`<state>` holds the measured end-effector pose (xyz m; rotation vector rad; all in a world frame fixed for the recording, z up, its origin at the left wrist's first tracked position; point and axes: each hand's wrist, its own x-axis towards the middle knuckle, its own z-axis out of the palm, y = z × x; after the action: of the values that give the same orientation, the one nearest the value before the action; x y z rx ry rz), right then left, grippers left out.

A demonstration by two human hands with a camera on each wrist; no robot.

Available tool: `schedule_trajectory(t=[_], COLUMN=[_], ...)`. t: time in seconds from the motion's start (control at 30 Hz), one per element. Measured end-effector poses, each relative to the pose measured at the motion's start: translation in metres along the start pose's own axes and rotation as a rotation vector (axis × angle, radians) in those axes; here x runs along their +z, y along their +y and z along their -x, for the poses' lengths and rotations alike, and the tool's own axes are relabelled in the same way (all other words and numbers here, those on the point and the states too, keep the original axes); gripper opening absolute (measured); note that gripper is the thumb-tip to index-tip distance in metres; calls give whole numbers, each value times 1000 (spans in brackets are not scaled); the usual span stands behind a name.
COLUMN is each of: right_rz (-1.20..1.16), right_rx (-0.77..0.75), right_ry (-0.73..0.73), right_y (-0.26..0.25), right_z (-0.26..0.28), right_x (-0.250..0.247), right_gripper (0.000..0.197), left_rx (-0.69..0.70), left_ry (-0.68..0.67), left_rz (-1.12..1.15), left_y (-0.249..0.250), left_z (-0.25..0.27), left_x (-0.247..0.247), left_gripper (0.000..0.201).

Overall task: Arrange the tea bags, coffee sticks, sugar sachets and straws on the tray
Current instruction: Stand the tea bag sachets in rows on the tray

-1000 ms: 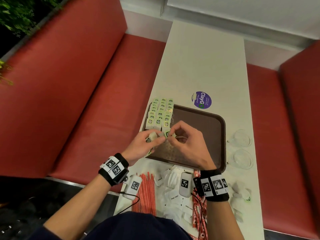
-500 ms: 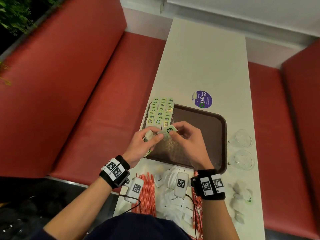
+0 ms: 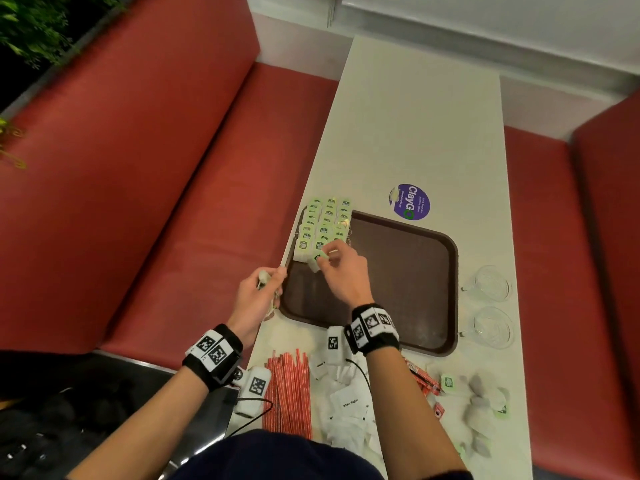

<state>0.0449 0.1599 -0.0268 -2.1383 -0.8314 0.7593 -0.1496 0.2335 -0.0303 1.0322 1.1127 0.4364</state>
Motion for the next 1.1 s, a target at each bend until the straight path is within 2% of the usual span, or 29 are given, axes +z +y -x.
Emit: schedule_trajectory(t=[0.1, 0.17, 0.33, 0.47, 0.7, 0.8, 0.9, 1.0, 1.1], right_rz=[156, 260, 406, 387, 296, 174, -53, -249, -380], right_rx=[-17, -47, -49, -30, -76, -89, -87, -41, -2], right_ry=[-191, -227, -104, -51, 127, 169, 120, 12, -21], right_y=[0, -1, 4, 7, 9, 1, -16, -31, -31], right_z=[-21, -32, -47, -51, -43, -37, -22, 8, 37], right_x=[22, 33, 46, 51, 61, 57, 42, 22, 9], right_gripper=[5, 8, 22, 26, 31, 24, 13, 13, 21], left_rx=[-22, -39, -67, -84, -96, -84, -53, -43, -43], left_ry=[22, 19, -17, -70, -150, -180, -202, -224, -234], left_rz=[-6, 14, 38, 62, 113, 125, 105, 126, 163], left_y=[2, 4, 13, 19, 26, 28, 29, 31, 30], left_z=[-1, -1, 0, 2, 1, 2, 4, 6, 7], left_x=[-8, -12, -13, -11, -8, -7, -4, -1, 3], left_gripper=[36, 39, 38, 28, 28, 30, 28, 20, 13])
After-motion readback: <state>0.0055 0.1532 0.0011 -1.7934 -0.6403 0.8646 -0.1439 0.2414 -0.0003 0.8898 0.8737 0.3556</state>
